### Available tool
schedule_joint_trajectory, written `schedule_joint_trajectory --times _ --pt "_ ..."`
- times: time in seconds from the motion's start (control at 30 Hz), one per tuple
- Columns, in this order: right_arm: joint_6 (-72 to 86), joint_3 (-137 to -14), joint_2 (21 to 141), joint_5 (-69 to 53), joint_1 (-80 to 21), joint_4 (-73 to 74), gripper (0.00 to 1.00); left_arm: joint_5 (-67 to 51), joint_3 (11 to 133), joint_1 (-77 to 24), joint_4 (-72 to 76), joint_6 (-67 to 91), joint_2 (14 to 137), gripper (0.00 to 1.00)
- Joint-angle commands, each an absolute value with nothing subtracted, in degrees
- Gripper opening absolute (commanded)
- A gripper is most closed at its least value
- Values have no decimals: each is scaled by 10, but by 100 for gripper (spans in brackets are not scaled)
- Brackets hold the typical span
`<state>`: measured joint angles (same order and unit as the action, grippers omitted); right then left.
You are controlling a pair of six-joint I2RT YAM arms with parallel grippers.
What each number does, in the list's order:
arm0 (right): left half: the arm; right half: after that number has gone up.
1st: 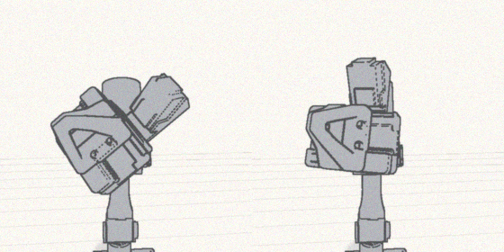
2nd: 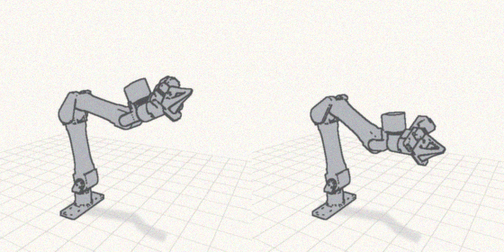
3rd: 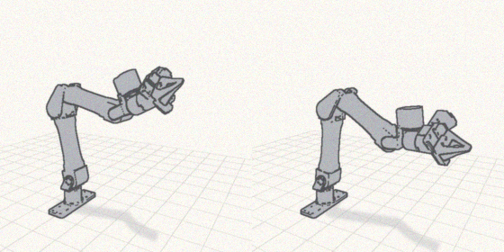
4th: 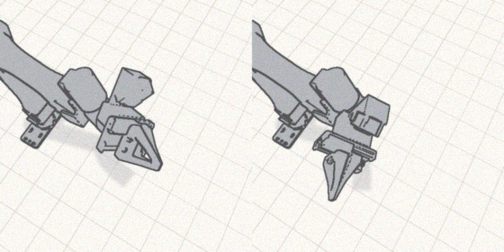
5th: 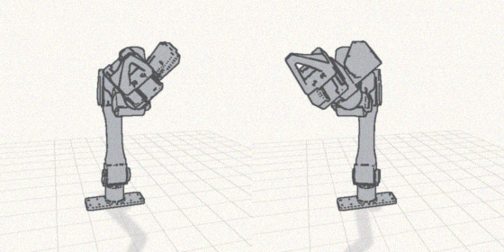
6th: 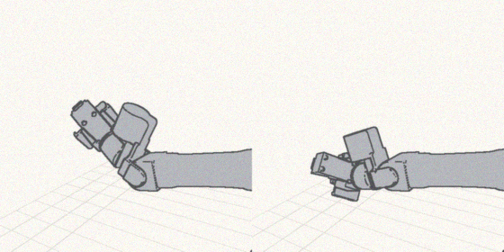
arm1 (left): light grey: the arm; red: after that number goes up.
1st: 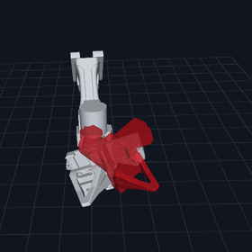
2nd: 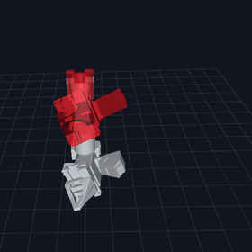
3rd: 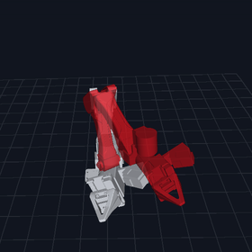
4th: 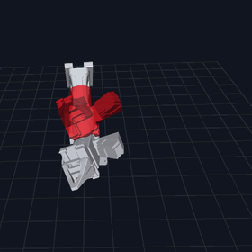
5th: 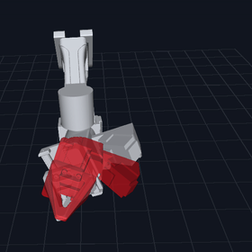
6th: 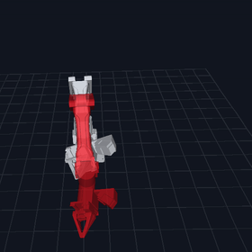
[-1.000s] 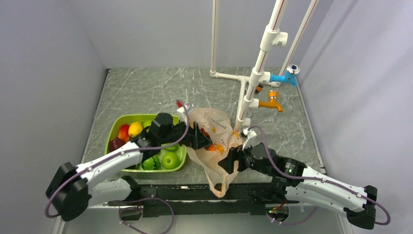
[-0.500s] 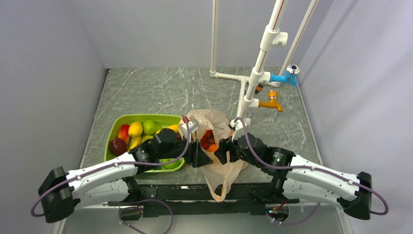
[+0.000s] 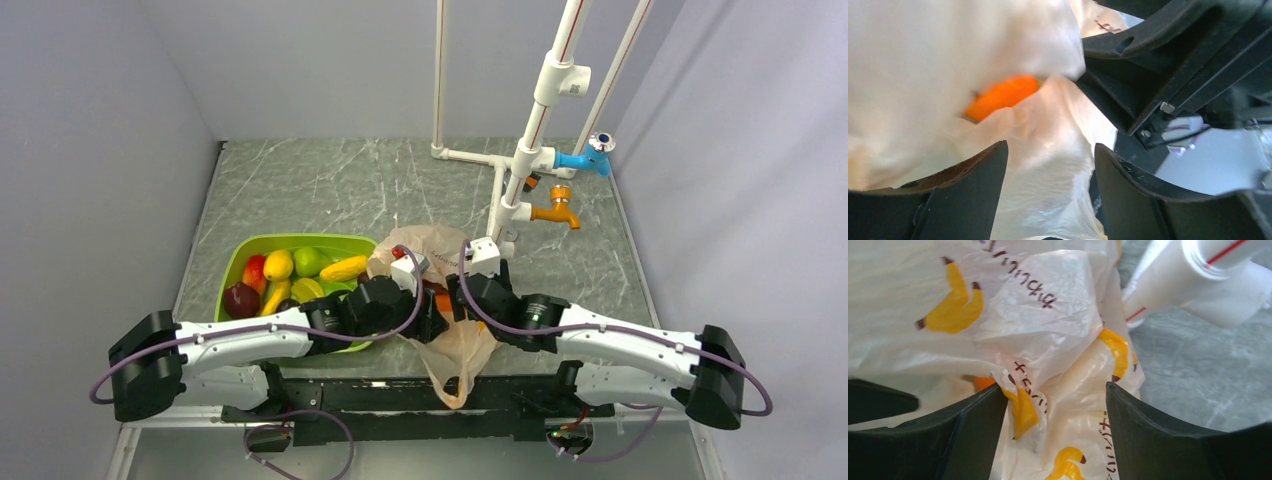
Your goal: Take the fake fruits out of the plastic bag
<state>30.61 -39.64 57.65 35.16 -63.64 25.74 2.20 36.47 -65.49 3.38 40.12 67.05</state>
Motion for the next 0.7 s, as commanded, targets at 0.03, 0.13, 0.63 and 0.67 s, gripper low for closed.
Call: schedule_joint_trajectory --times 0.03,0.13,0.63,0.67 --pt "325 -428 600 471 -639 291 62 118 406 -657 1 398 673 69" --pt "299 -401 557 444 -639 259 15 124 408 -657 1 388 677 64" --pt "271 -377 499 392 -640 228 6 220 614 -657 -81 304 892 74" --pt "275 -379 496 393 -639 233 6 220 622 -657 -82 300 903 77"
